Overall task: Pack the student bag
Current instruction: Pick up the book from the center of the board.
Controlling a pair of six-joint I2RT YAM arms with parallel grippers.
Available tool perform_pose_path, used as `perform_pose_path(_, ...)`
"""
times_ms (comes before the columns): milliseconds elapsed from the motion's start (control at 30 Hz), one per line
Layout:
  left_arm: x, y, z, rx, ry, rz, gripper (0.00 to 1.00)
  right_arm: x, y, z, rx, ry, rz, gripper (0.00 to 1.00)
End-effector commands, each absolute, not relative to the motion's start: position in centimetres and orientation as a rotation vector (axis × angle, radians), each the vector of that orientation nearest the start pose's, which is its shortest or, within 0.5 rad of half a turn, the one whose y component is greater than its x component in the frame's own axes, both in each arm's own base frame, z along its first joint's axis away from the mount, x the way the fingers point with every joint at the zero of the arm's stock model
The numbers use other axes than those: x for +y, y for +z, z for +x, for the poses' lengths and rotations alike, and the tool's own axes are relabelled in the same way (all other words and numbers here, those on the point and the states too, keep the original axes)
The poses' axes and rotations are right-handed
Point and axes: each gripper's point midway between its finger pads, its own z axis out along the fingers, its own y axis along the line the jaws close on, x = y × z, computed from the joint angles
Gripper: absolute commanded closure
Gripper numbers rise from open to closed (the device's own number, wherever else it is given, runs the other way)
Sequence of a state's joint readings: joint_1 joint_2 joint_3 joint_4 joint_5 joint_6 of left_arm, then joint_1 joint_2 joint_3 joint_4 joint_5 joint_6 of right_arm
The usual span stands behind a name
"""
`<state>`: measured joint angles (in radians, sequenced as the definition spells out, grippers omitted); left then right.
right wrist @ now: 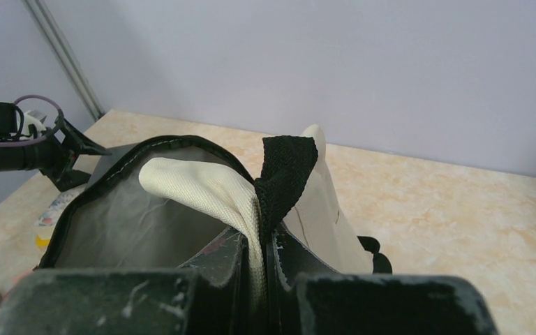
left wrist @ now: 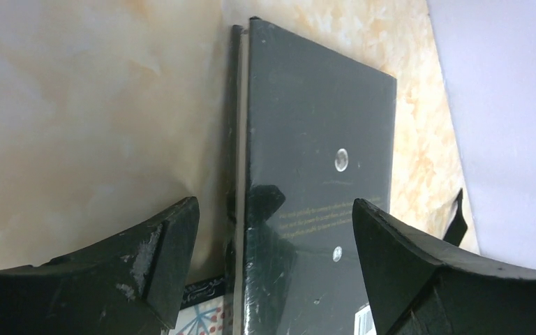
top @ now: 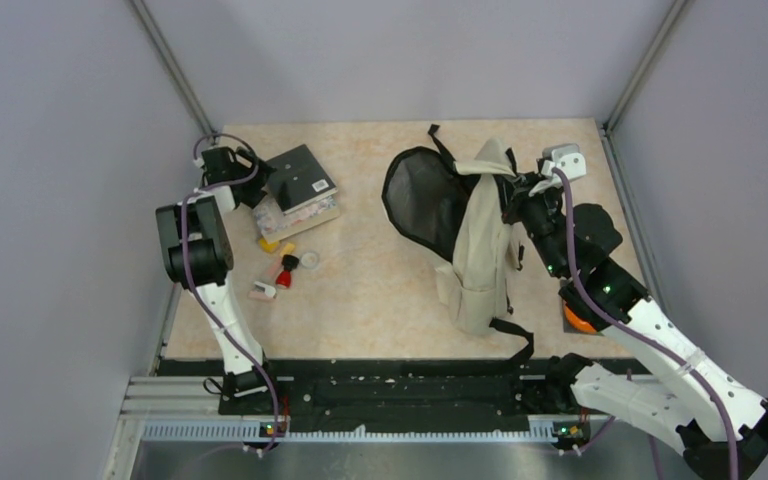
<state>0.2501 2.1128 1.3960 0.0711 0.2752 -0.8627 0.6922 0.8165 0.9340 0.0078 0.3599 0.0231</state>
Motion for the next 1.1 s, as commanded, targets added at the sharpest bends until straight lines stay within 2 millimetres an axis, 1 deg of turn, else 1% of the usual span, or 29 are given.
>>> perform_pose_path(0, 5.0, 6.1, 56.3, 2.018, -0.727, -1.046, 0.15, 15.3, 43.6, 27.1, 1.288, 0.417, -0.129, 1.0)
perform_pose_path(167, 3.9, 5.7, 56.5, 2.005, -0.81, -1.071, 0.18, 15.6, 43.7, 27.2, 1.292, 0.415, -0.139, 1.0)
perform_pose_path(333, 3.6, 5.0, 56.6, 1.981, -0.854, -1.129, 0.26, 15.5, 44.0, 27.1, 1.288, 0.412, -0.146, 1.0)
perform_pose_path(433, 3.3, 5.0, 56.7, 1.948, -0.893, -1.154, 0.37, 15.3, 44.1, 27.2, 1.289, 0.401, -0.145, 1.0)
perform_pose_path(467, 3.2, 5.0, 56.7, 1.943, -0.899, -1.157, 0.43, 15.3, 44.0, 27.2, 1.29, 0.398, -0.146, 1.0)
perform_pose_path(600, 3.3, 5.6, 56.4, 1.907, -0.906, -1.161, 0.63, 15.2, 44.1, 27.2, 1.29, 0.392, -0.144, 1.0)
perform_pose_path(667, 3.2, 7.0, 56.4, 1.852, -0.936, -1.138, 0.74, 15.2, 44.0, 27.2, 1.292, 0.39, -0.144, 1.0)
perform_pose_path(733, 3.0, 8.9, 56.3, 1.786, -0.977, -1.097, 0.85, 15.1, 44.0, 27.2, 1.292, 0.386, -0.144, 1.0)
perform_pose_path(800, 2.7, 11.0, 56.2, 1.73, -1.012, -1.05, 0.9, 15.1, 43.9, 27.2, 1.294, 0.383, -0.144, 1.0)
perform_pose_path(867, 2.6, 13.2, 55.9, 1.68, -1.028, -1.004, 0.98, 15.1, 43.9, 27.2, 1.295, 0.381, -0.144, 1.0)
perform_pose_path(900, 2.5, 14.4, 55.6, 1.655, -1.035, -0.978, 1.0, 15.0, 43.9, 27.2, 1.296, 0.38, -0.145, 1.0)
perform_pose_path(967, 2.3, 17.1, 55.1, 1.609, -1.046, -0.913, 1.0, 15.0, 43.9, 27.2, 1.296, 0.379, -0.144, 1.0)
perform_pose_path(1000, 2.1, 18.6, 54.9, 1.589, -1.048, -0.87, 1.0, 15.0, 43.8, 27.2, 1.297, 0.378, -0.144, 1.0)
perform_pose_path(1033, 1.8, 20.5, 54.5, 1.569, -1.049, -0.82, 1.0, 15.0, 43.8, 27.3, 1.298, 0.378, -0.143, 1.0)
perform_pose_path(1067, 1.6, 21.8, 54.1, 1.558, -1.044, -0.777, 1.0, 15.0, 43.8, 27.2, 1.297, 0.377, -0.144, 1.0)
